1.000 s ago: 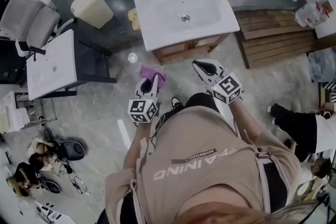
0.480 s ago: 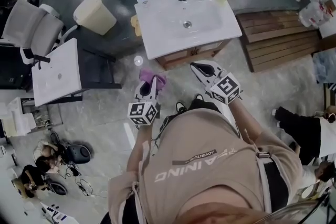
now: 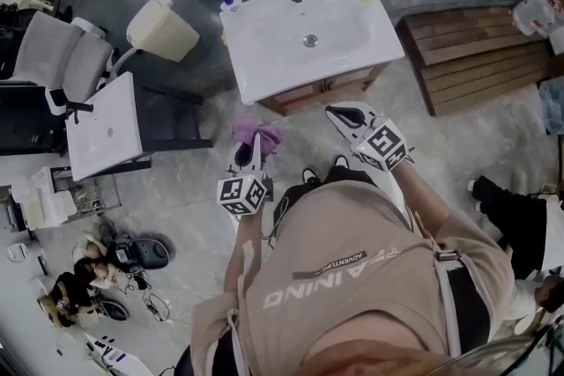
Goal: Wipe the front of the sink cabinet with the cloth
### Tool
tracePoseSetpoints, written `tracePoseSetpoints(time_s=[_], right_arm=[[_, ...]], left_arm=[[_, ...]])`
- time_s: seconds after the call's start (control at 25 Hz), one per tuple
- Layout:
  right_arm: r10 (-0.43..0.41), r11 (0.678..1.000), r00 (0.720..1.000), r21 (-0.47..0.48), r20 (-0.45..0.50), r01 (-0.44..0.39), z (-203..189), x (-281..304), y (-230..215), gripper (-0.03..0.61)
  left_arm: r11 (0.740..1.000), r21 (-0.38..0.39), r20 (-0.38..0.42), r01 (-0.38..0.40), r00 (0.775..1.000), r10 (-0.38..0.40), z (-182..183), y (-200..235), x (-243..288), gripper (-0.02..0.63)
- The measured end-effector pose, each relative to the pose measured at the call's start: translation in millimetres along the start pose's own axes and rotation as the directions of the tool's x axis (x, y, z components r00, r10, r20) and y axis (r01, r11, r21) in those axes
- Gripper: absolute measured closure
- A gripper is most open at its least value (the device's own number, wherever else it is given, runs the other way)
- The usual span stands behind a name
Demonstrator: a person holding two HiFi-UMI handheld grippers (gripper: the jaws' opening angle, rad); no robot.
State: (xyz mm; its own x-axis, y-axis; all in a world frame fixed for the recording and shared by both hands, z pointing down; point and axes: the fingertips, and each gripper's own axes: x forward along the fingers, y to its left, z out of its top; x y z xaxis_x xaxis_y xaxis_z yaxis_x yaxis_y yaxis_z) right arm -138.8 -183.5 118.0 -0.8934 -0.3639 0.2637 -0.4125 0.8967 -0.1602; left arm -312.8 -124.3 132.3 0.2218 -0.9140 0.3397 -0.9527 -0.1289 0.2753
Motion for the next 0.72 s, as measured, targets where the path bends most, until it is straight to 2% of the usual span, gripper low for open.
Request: tracePoseSetpoints(time_s=[0.16,0.44,0.56,0.72], right_arm=[[0.033,0.998,0.999,0.048,-0.029,-0.031,-19.1,-8.0,-10.9,0.568],[-0.049,0.998,0.998,0.032,-0.027,0.050,-15.1,-3.5,-2.1,0.568],[-0.082,0.996,0.997,0.024,-0.004,0.082,-3.2,6.6,5.0,0.568],[-0.097,0.994,0.995,0.040,-0.016,0.097,-6.3,17.5,16.9,0.568]], left_arm=[[1.000,-0.022,-0.004,-0.002,1.000,0.002,-7.3,-15.0,11.2,0.577],[0.998,-0.019,-0.010,0.059,0.998,-0.059,-16.4,-5.2,10.5,0.577],[0.997,0.009,0.000,0.083,0.997,-0.083,-11.5,7.6,9.6,0.577],[0.993,0.036,-0.013,0.109,0.994,-0.109,-19.6,23.0,7.8,0.577]])
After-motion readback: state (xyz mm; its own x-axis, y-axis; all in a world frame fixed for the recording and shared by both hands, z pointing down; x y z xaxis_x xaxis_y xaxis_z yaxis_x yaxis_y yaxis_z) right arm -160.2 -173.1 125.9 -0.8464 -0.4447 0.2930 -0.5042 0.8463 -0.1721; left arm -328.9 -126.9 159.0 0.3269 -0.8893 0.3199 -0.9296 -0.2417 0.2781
